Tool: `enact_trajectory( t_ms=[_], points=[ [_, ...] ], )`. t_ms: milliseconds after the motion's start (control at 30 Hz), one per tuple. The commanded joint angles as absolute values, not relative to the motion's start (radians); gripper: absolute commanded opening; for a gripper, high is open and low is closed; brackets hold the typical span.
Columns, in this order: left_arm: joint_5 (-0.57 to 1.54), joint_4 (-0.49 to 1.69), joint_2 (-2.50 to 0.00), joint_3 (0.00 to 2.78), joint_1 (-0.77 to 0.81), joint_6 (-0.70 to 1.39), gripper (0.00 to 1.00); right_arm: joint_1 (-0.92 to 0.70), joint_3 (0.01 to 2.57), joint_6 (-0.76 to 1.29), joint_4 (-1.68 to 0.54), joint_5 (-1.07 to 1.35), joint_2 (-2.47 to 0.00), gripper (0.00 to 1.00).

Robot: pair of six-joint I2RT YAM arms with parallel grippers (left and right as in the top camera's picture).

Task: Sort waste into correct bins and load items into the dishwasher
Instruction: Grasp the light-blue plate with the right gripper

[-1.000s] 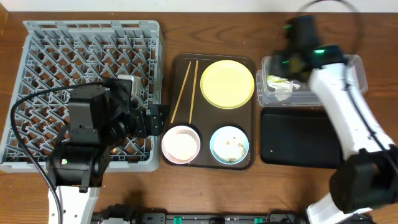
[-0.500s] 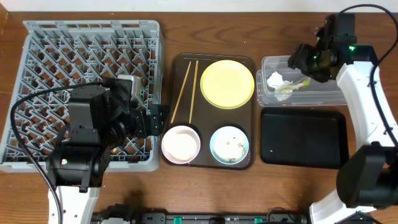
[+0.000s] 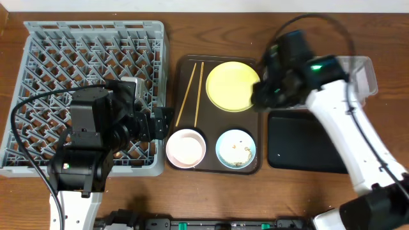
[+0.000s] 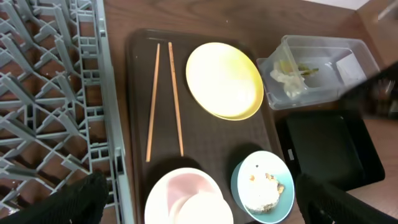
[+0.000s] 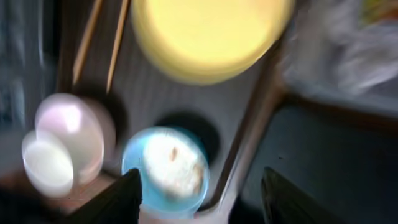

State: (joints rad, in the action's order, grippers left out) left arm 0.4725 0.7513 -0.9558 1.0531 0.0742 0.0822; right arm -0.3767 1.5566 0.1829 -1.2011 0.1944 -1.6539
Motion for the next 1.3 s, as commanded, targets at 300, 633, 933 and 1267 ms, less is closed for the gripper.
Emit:
enact_trajectory(
  t_ms=[300,633,933,1267],
  points=[
    [0.486,0.748,-0.955,1.077,0.078,0.088,0.96,-0.685,1.345,0.183,-1.082,0.200,-1.697,0.38],
    [0.486,0.748,-0.955,1.077,0.078,0.088,0.96,-0.760,1.156,0.053,-0.895,0.181,-1.702,0.35],
    [0.486,0.748,-0.955,1.077,0.078,0.088,0.96,-0.802,1.108,-0.091,-0.865,0.292,-1.702,0.40],
    [0.486,0.748,-0.955,1.077,0.078,0.088,0.96,-0.831,1.087,-0.003,-0.841,0.086,-1.738,0.35]
  ],
)
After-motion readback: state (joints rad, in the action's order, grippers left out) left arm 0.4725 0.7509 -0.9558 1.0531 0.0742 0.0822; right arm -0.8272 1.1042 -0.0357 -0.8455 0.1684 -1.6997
